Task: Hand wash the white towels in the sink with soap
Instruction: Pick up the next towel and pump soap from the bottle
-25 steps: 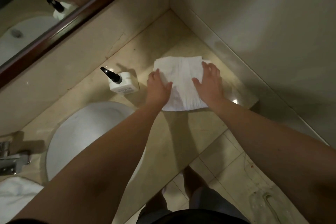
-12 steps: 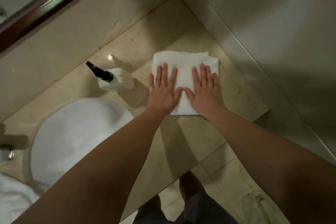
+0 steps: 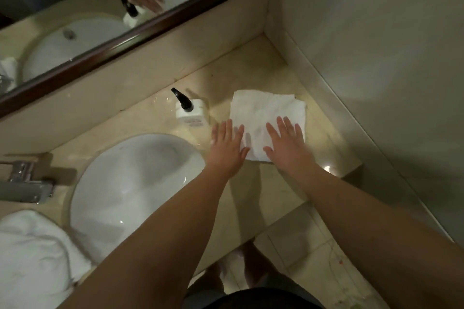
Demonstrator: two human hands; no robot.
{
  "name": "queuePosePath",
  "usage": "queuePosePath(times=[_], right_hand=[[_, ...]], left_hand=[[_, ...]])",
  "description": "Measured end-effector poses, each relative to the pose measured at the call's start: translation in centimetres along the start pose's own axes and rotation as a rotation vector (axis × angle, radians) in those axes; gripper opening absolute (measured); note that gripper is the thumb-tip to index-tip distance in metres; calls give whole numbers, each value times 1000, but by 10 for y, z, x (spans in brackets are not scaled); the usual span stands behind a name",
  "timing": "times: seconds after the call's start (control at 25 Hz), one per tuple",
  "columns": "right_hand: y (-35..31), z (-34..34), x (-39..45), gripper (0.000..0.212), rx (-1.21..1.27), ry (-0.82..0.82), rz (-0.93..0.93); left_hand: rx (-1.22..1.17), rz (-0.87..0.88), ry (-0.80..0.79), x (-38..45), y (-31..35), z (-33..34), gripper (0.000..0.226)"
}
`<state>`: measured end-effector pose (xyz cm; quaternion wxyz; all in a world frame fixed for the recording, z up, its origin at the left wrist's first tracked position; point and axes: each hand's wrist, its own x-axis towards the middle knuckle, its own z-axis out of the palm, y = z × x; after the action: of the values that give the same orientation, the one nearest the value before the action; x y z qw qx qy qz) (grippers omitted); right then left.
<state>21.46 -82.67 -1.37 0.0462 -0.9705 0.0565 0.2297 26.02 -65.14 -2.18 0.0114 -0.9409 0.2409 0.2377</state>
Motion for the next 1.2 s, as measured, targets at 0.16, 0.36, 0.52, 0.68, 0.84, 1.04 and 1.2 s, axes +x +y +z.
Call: queuePosePath(times=[0.16,0.36,0.52,0.68,0.84,1.04,1.2], right_hand=[[-48,-7,-34,62,-53,4,-39],[-129,-17,-72,64,-94,35,-124],[-211,-17,-97,64,-95,85,-233],[-286,-16,-111,64,-127,94,-357],[-337,-17,-117,62,-156,80,-523],[-376,-14,-118,61,-186,48,-730],[-400,-3,-117,60,-222,9,-851]], left_hand=[[-9,-31,26,-61,-31,-6,63],[-104,-127,46,-148,-95,5,64],[-146,-216,72,-219,-148,19,65],[-218,-366,130,-276,-199,36,65],[-291,-537,161,-320,-230,51,64],[-399,-756,197,-358,-242,57,64],[-452,-883,214,-388,-254,68,63]])
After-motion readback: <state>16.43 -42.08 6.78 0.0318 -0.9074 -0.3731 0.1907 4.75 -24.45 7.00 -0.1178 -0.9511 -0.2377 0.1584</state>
